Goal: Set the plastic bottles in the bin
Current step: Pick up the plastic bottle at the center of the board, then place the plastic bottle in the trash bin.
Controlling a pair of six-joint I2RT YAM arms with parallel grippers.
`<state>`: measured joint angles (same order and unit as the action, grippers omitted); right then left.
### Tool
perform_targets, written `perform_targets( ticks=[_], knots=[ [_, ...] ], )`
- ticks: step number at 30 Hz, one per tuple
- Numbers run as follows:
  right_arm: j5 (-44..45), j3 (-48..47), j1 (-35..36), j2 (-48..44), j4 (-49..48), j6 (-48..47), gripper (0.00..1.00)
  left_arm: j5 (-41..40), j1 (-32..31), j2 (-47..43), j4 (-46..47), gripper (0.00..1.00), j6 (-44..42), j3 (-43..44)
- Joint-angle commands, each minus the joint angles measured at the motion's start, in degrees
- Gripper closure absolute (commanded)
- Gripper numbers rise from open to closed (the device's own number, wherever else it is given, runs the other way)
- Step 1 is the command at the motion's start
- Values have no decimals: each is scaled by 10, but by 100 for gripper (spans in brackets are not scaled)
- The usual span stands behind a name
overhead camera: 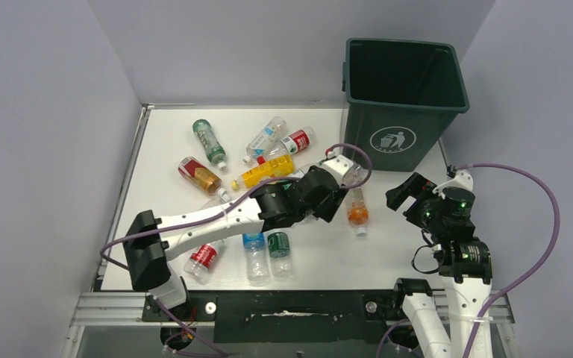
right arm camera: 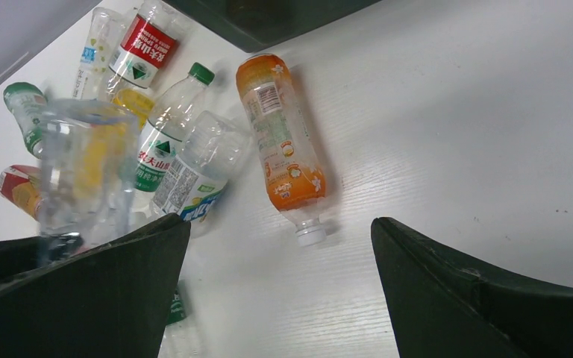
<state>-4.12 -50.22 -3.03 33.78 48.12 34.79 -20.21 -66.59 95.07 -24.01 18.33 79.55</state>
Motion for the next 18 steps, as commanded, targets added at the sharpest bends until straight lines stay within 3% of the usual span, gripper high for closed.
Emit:
perform_targets(
  ticks=[1,9,18],
  knots=[
    [-7,-16,-4,2,-7,-7,2,-19,5,-50,-30,56,-22,91],
    [-12,-5,-3,-9,-4,1,2,-9,27,-48,-24,56,-57,210],
    [-13,-2,-3,-27,8,8,2,78,89,38,-36,56,-65,398]
  ],
)
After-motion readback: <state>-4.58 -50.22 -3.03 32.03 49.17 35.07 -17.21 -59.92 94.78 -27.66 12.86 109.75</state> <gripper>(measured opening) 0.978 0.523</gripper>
